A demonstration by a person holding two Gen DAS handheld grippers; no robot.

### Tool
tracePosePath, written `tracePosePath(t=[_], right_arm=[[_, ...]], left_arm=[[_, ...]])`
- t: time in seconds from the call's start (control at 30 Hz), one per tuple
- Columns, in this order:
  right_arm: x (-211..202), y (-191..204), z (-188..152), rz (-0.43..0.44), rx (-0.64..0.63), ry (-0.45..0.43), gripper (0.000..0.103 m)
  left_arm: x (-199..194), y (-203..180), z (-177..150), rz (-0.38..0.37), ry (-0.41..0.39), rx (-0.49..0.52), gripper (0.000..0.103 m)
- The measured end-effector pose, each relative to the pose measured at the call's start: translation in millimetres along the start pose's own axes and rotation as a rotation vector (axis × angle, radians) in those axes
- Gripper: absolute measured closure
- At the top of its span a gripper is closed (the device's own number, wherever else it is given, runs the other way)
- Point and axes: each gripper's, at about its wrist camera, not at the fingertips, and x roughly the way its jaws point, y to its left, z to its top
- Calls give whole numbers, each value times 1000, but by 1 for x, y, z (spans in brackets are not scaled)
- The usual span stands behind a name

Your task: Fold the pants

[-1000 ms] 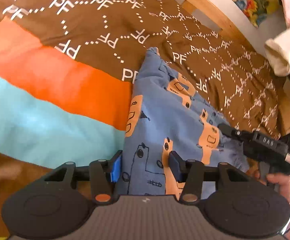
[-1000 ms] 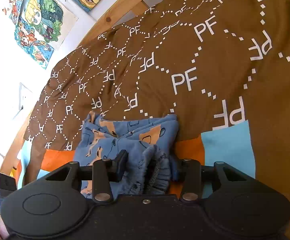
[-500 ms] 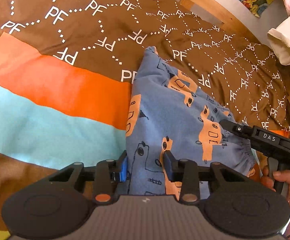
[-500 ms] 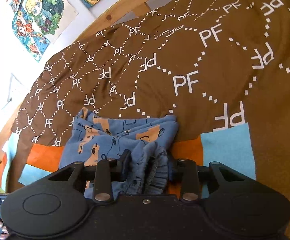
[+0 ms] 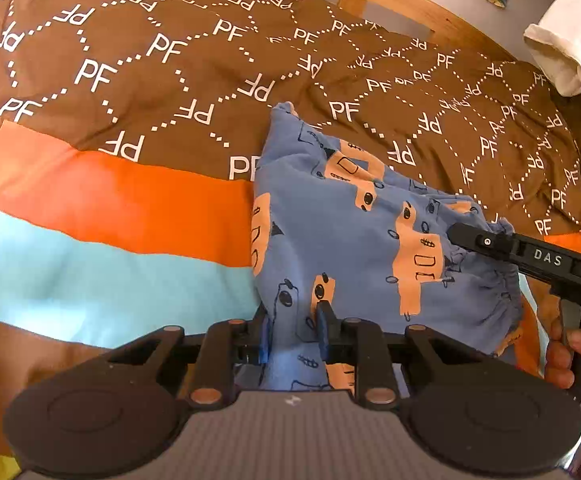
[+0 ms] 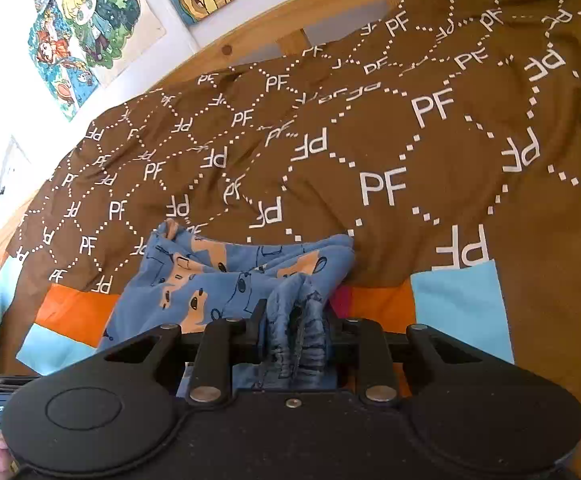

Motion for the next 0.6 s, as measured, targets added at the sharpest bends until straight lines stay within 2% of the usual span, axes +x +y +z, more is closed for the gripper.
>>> tracePosePath(t=[0.13,0.3,0.47,0.53,0.6], right_arm=[[-7,8,0,-15,-53,-19,78],[-21,27,-1,-52,-179,-81,80],[-35,48,1,-128,-359,-200,81],[-41,50,5,-148,-384,-252,81],[-46,47,11,-168,-386,-297,81]], left_arm=[[-9,-8,-1,10,-39,41,88],[-20,-20,-1,5,-108,77,89],[-30,-37,8,-29,-194,114,89],[-30,-48,13,-28,-235,152,89],[-24,-56,19,-40,-243,166,89]])
